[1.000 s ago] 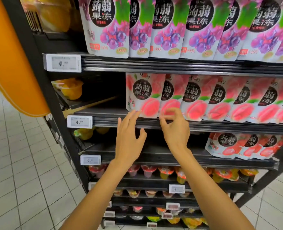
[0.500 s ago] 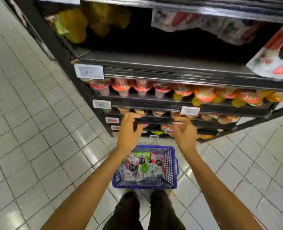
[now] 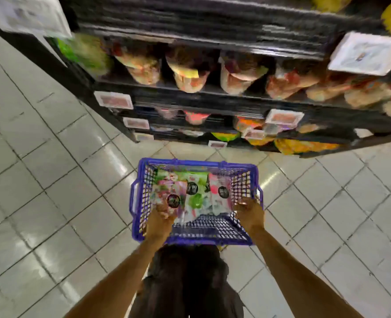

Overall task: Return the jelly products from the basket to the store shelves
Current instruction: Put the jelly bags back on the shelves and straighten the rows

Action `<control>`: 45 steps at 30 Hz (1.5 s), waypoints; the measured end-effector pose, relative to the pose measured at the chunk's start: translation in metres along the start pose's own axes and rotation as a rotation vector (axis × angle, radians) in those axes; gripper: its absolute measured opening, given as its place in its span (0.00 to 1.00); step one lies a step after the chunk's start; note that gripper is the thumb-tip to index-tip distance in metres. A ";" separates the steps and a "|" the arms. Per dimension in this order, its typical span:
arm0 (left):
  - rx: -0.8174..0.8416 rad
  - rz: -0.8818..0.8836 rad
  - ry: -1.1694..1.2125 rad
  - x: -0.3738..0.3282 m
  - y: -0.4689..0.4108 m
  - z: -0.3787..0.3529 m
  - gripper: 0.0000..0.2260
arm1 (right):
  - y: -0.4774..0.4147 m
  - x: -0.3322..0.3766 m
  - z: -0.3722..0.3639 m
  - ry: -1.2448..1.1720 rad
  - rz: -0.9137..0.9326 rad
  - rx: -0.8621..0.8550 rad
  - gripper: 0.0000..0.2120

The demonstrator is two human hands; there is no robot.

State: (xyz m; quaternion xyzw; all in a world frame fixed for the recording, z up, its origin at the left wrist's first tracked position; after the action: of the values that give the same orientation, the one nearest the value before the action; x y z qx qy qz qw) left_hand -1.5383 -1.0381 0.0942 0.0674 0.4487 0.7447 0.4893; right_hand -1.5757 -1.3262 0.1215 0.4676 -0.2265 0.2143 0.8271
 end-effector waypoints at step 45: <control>-0.121 -0.468 0.679 -0.219 0.275 0.324 0.21 | 0.264 0.295 0.170 -1.174 0.209 0.418 0.25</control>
State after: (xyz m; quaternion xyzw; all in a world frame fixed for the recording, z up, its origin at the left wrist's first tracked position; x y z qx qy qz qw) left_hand -1.4351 -1.0487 0.5611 -0.3146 0.5434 0.6183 0.4726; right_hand -1.5170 -1.3079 0.5476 0.6344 -0.6405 0.0415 0.4308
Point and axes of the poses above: each hand's wrist, its own y-axis away from the middle knuckle, its own z-axis out of the back of the hand, x = y × z, the point moved 7 cm from there along -y, towards the middle knuckle, and after that the axes turned 13 degrees about -y, right-handed, at the moved point
